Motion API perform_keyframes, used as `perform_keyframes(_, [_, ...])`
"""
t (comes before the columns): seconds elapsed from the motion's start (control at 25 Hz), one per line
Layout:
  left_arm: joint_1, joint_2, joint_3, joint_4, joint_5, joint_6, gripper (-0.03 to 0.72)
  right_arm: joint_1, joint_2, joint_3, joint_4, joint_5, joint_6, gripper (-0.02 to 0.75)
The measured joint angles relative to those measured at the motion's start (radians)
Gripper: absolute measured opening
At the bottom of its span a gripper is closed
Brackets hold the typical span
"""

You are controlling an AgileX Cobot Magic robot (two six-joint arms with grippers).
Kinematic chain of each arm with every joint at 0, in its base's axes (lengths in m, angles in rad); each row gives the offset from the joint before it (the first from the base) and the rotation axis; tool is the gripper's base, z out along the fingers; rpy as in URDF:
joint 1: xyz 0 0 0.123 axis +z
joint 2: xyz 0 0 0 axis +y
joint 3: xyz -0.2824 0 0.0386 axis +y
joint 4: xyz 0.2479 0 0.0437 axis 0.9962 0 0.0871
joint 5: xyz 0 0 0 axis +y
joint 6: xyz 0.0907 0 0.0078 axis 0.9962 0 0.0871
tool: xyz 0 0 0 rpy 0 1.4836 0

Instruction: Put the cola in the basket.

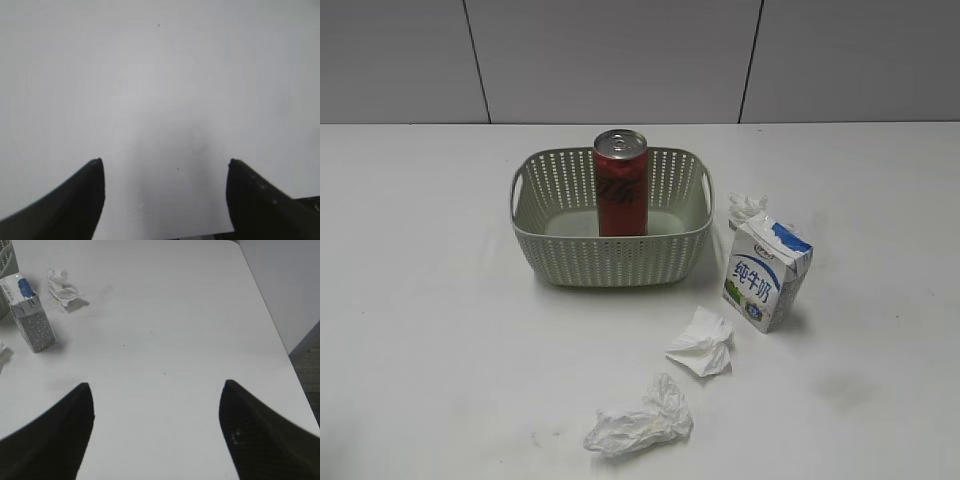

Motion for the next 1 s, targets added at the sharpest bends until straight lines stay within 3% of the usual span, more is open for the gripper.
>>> perform_keyframes(0.28, [0.0, -0.165, 0.027, -0.01, 0.091, -0.018, 0.578, 0.0, 0.0, 0.0, 0.001, 0.0, 0.0, 0.591])
perform_keyframes(1.0, [0.0, -0.517, 0.03, -0.009, 0.1, -0.026, 0.577, 0.0, 0.0, 0.0, 0.001, 0.0, 0.0, 0.59])
